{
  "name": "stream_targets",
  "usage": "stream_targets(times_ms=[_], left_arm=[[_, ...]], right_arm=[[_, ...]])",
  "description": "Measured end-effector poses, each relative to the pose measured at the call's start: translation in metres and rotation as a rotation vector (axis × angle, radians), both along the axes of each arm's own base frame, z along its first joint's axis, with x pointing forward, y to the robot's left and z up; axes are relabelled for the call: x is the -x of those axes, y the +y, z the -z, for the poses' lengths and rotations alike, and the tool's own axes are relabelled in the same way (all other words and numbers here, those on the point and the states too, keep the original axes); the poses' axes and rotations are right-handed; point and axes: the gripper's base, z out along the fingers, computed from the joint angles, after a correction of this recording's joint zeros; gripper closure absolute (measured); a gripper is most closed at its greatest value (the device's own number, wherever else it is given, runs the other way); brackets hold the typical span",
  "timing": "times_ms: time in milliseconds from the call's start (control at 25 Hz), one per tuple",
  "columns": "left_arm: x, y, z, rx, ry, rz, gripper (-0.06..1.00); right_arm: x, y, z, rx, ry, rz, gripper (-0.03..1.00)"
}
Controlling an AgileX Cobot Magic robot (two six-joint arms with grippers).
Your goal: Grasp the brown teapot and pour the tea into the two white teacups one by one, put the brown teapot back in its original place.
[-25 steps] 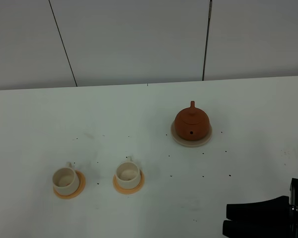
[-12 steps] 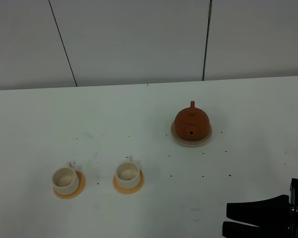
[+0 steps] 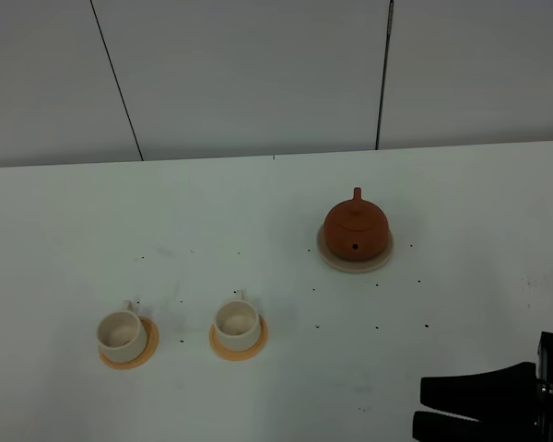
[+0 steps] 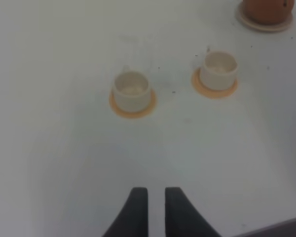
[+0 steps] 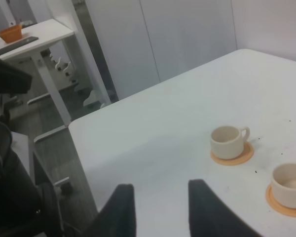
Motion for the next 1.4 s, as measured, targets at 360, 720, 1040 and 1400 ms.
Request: stream_targets(times_ms=[360,720,1040,1400], left_arm=[[0.001,0.0,0.0,0.001,-0.004,0.0,0.8],[0.001,0.0,0.0,0.001,-0.004,0.0,0.79],[0.001,0.0,0.0,0.001,-0.004,0.0,0.79],[0.001,0.0,0.0,0.001,-0.004,0.0,0.78]], right_arm=[[0.002,0.001,-0.001,-0.028,0.03,-0.018,0.7],[-0.01,-0.004,0.001,-0.052,0.241,0.14,0.7],[-0.076,-0.003,-0.019,-0.001,0.397,0.383,0.7],[-0.201,0.024,-0.026,0.163,0.558,0.451,0.7]])
